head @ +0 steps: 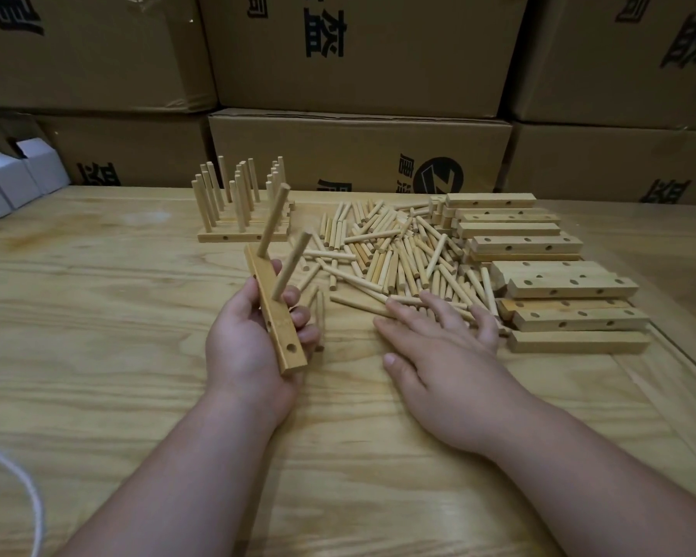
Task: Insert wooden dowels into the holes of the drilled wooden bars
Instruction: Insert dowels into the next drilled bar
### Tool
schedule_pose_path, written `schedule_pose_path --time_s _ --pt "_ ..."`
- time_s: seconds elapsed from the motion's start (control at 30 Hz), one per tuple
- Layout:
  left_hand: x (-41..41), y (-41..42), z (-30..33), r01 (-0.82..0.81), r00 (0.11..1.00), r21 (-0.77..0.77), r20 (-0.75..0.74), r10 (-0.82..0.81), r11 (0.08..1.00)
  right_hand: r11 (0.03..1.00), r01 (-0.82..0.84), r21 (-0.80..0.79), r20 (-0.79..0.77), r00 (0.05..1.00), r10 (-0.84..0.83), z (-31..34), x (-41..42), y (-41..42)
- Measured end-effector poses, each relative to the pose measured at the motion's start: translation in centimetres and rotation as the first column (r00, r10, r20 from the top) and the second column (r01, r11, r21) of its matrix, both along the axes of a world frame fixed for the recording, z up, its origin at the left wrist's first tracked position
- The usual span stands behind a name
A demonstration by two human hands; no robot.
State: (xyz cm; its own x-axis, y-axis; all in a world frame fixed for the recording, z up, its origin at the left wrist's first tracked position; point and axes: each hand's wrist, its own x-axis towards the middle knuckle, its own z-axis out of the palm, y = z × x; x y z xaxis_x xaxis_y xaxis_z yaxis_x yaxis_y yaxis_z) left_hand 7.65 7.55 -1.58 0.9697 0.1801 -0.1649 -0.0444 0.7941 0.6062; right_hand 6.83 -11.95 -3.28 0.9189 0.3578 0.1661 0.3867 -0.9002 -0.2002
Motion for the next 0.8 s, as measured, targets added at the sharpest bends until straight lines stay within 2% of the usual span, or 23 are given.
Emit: schedule_pose_path --time_s 0.13,0.23,0.43,0.67,0.8 --pt "0.0 -0.1 -0.1 -0.075 0.997 0.032 0.028 0.074 0.997 0.999 -0.002 0.036 0.017 1.0 0.001 0.2 -0.1 0.2" --pt "-0.1 -0.4 -0.4 -0.152 0.988 0.106 0.02 0.15 0.983 0.997 0.0 0.078 0.057 0.998 -0.005 0.3 -0.1 0.3" --pt "0.0 -0.9 -0.9 -0.199 0.979 0.26 0.015 0.202 0.945 0.996 0.018 0.088 0.068 0.997 -0.024 0.2 -0.1 0.4" --pt "0.5 -1.0 -1.4 -0.197 0.98 0.345 0.077 0.182 0.918 0.989 0.092 0.113 0.152 0.982 -0.109 0.0 0.2 0.4" --pt "0.7 -1.0 -1.2 -0.184 0.982 0.353 0.098 0.159 0.917 0.975 0.12 0.185 0.174 0.973 -0.153 0.1 0.1 0.4"
